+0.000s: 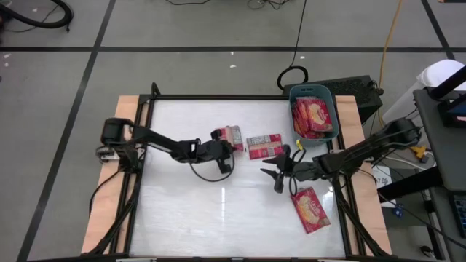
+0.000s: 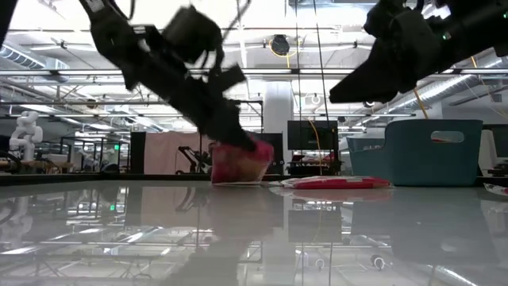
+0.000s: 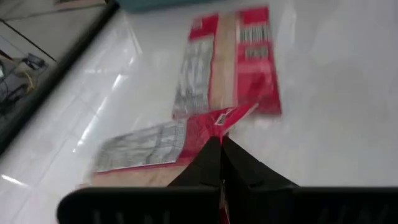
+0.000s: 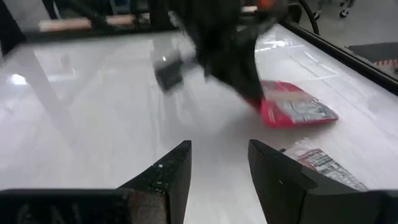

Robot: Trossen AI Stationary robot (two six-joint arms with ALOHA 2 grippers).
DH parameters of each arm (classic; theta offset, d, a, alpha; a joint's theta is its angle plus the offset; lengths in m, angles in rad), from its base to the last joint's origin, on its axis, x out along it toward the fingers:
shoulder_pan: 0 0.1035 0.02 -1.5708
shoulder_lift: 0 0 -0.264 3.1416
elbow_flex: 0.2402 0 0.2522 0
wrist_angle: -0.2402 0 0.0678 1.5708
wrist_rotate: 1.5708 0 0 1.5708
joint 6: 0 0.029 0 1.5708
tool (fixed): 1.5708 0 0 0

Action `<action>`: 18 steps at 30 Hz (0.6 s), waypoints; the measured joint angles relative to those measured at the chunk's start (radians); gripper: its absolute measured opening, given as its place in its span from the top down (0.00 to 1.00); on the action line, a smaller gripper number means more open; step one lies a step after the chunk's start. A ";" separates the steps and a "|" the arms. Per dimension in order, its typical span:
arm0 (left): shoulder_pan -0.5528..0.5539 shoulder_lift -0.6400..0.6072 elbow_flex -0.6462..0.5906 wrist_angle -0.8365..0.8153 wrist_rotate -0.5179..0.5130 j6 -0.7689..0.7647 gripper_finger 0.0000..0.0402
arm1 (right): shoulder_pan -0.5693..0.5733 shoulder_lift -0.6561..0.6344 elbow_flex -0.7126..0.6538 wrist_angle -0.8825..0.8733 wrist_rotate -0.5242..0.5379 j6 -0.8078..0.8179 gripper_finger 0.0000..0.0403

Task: Sort popcorn bags into baskets
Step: Put the red popcorn bag into the blue bin

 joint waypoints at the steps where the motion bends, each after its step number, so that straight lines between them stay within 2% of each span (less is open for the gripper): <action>1: -0.007 -0.024 0.000 -0.012 -0.005 -0.002 0.99 | 0.000 0.010 0.000 0.004 -0.001 -0.016 0.62; 6: -0.034 -0.128 0.000 -0.077 -0.010 -0.033 1.00 | 0.000 0.063 0.000 0.051 0.029 -0.067 0.62; 11: -0.057 -0.148 0.001 -0.100 -0.009 -0.034 1.00 | 0.000 0.151 0.014 0.115 0.053 -0.084 0.60; 14: -0.070 -0.149 0.001 -0.103 -0.008 -0.041 1.00 | 0.000 0.226 0.086 0.122 0.051 -0.092 0.56; 18: -0.098 -0.149 0.001 -0.108 -0.001 -0.045 1.00 | 0.000 0.333 0.212 0.071 0.058 -0.180 0.51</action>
